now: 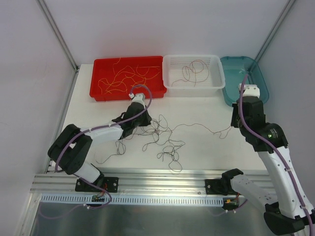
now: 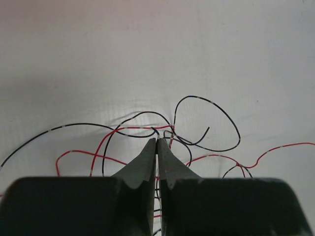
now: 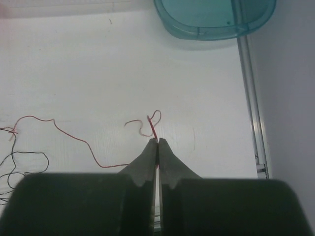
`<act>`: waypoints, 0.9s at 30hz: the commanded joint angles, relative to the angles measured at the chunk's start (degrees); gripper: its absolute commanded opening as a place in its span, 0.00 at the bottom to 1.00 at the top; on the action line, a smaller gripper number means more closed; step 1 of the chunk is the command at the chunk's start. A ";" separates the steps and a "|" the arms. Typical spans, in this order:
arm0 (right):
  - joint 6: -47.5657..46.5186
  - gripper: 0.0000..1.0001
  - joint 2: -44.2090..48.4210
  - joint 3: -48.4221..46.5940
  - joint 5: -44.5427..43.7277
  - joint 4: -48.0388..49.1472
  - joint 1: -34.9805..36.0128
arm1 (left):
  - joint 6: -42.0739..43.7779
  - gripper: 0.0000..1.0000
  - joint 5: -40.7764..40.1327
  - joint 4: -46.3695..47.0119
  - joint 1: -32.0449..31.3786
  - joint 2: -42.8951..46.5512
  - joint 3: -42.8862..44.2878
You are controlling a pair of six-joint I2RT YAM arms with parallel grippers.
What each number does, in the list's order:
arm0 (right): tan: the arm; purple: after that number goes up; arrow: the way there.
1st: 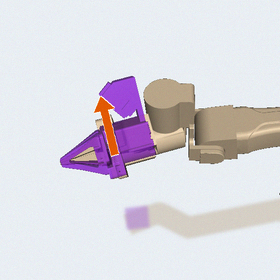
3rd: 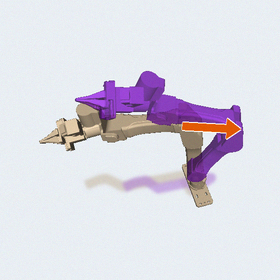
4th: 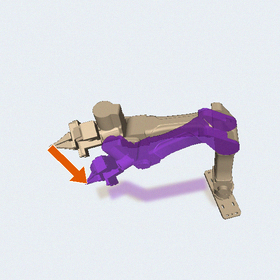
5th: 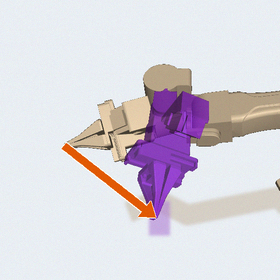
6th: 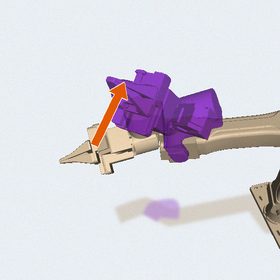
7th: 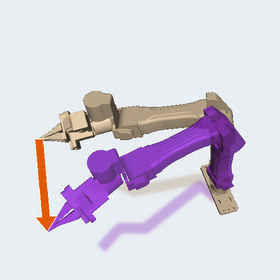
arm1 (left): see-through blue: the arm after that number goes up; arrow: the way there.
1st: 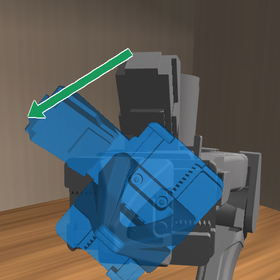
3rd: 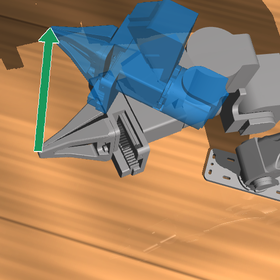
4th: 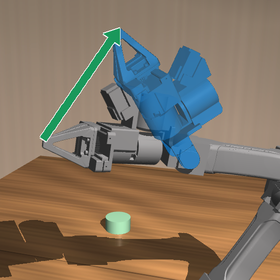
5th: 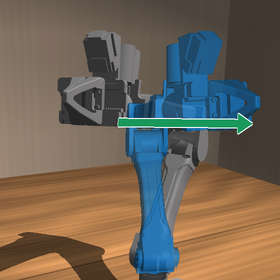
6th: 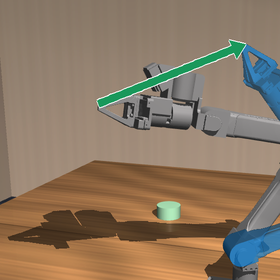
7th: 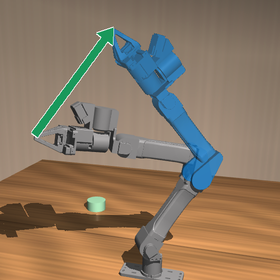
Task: Untangle the cables
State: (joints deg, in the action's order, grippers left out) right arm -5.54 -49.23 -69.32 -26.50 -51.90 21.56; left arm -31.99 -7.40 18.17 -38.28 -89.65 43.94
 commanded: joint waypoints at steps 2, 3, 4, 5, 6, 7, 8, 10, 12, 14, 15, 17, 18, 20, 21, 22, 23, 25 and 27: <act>-1.23 0.01 0.89 -3.71 -2.26 -2.24 -1.35 | -2.99 0.00 -2.27 1.69 3.12 7.54 -5.96; -1.23 0.01 0.98 -4.07 -0.93 -2.07 -1.43 | -3.34 0.00 -2.44 1.43 3.74 8.25 -6.76; -0.79 0.01 0.98 -4.59 1.52 -1.98 -1.43 | -3.43 0.00 -2.62 1.34 4.44 9.22 -8.07; -0.53 0.01 0.89 -4.77 2.32 -1.80 -1.52 | -3.43 0.00 -3.75 0.90 4.79 9.57 -8.52; -0.35 0.01 0.89 -4.95 2.77 -1.80 -1.52 | -3.52 0.00 -4.46 0.20 5.06 9.84 -8.61; -0.35 0.01 0.63 -5.56 2.68 -1.89 -1.35 | -3.52 0.00 -5.34 -2.07 5.41 10.19 -8.79; -0.35 0.01 0.46 -6.26 2.42 -2.15 -1.52 | -3.52 0.00 -6.56 -3.22 5.59 10.28 -8.70; -0.87 0.01 0.19 -8.54 1.46 -3.73 -1.52 | -3.78 0.00 -9.56 -5.42 6.20 10.46 -9.05; -2.10 0.01 0.28 -12.84 -1.00 -4.53 -1.61 | -4.66 0.00 -11.05 -7.97 7.60 10.54 -9.31; -3.16 0.01 0.19 -16.00 -3.46 -4.35 -1.87 | -5.54 0.00 -10.97 -8.59 8.83 10.46 -10.63; -3.77 0.01 -0.16 -18.98 -4.17 -4.26 -1.96 | -6.41 0.00 -10.62 -8.59 10.32 10.37 -11.15; -4.30 0.01 -0.34 -21.72 -5.66 -3.04 -2.14 | -7.21 0.00 -10.01 -8.68 11.38 9.84 -12.21; -4.30 0.01 -0.25 -23.65 -5.67 -2.34 -2.14 | -7.56 0.00 -9.92 -8.77 12.08 9.58 -12.48; -4.30 0.01 -0.08 -24.81 -5.32 0.55 -2.23 | -7.74 0.00 -9.83 -8.86 12.44 8.79 -12.92; -4.30 0.01 0.10 -24.99 -5.49 1.53 -2.23 | -8.09 0.00 -9.74 -8.94 12.62 8.53 -13.00; -4.04 0.01 0.54 -24.99 -5.93 2.41 -2.23 | -8.26 0.00 -9.57 -9.12 13.23 8.18 -13.18; -4.04 0.01 0.89 -24.81 -6.80 3.81 -2.23 | -8.53 0.00 -9.39 -9.12 13.49 8.08 -13.18; -3.95 0.01 1.33 -23.33 -6.99 4.70 -2.14 | -8.88 0.00 -8.86 -9.21 14.20 8.43 -13.44; -3.34 0.01 1.24 -21.66 -5.58 4.70 -2.23 | -8.53 0.00 -7.72 -9.21 14.29 8.87 -13.27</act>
State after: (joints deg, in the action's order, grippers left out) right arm -8.43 -47.68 -92.68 -31.31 -49.98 19.73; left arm -39.53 -15.49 9.96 -24.86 -81.01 31.09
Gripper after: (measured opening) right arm 0.015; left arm 0.008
